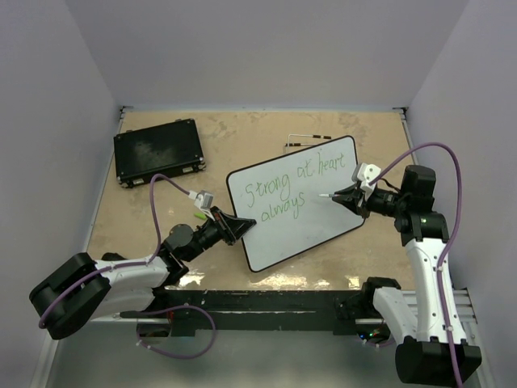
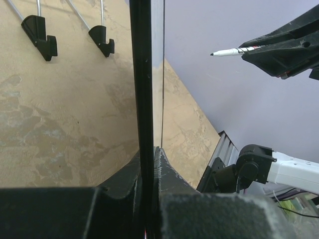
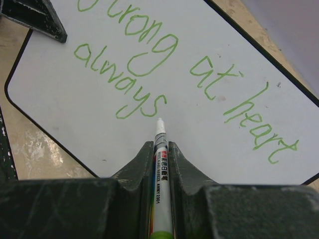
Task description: Write a sentence on the whiteboard
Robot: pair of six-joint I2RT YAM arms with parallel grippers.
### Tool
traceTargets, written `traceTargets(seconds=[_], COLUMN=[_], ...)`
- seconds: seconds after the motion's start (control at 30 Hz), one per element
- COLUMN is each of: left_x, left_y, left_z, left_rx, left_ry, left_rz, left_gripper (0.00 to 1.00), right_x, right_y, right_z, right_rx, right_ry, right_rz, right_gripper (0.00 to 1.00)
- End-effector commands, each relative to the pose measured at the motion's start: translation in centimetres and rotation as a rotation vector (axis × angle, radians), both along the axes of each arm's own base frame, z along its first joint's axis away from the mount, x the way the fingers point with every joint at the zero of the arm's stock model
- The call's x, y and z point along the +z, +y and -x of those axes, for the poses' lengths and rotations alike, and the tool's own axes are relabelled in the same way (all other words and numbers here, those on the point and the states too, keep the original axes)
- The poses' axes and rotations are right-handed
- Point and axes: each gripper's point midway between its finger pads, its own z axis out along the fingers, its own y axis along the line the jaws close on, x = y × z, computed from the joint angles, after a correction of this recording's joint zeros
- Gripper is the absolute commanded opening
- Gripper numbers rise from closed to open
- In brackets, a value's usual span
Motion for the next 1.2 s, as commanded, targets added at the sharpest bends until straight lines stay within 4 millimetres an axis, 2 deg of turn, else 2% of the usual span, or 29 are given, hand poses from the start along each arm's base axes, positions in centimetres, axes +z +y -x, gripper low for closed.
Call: traceTargets(seconds=[0.0, 0.27, 0.67, 0.73, 0.87, 0.9, 0.97, 1.17], left_x=[2.4, 3.1, 3.1, 2.8, 2.8, 2.8, 2.9, 2.7], left_y=[-0.2, -0.2, -0.4, -0.5, -0.6, -0.7, -0.7, -0.8], left_z=[0.0, -0.3, -0.1, -0.1, -0.3, -0.3, -0.4, -0.4], left_rx=[-0.025, -0.037, -0.049, -0.047, -0.049, -0.05, -0.049, -0.049], left_ry=[-0.153, -0.162, -0.089, -0.079, -0.071, -0.071, -0.071, -0.066], left_rz=[0.005, 0.008, 0.072, 0.074, 0.084, 0.084, 0.086, 0.082], left_gripper=[0.0, 0.0, 0.0, 0.0, 0.0, 0.0, 0.0, 0.0], right_x=[0.4, 0.5, -0.4, -0.8, -1.7, -1.3, -1.3, -3.2], right_y=[0.1, -0.2, -1.7, -1.6, 0.2, -0.2, 0.9, 0.9], right_z=[0.0, -0.1, -2.9, -3.3, -3.2, -3.9, -3.6, -4.1], right_rx=[0.008, -0.022, -0.068, -0.06, -0.025, -0.058, -0.038, -0.029], right_ry=[-0.018, -0.029, -0.052, -0.048, -0.039, -0.076, -0.088, -0.007], right_rz=[-0.004, 0.001, 0.092, 0.086, 0.077, 0.089, 0.081, 0.135], right_gripper=[0.0, 0.0, 0.0, 0.0, 0.0, 0.0, 0.0, 0.0])
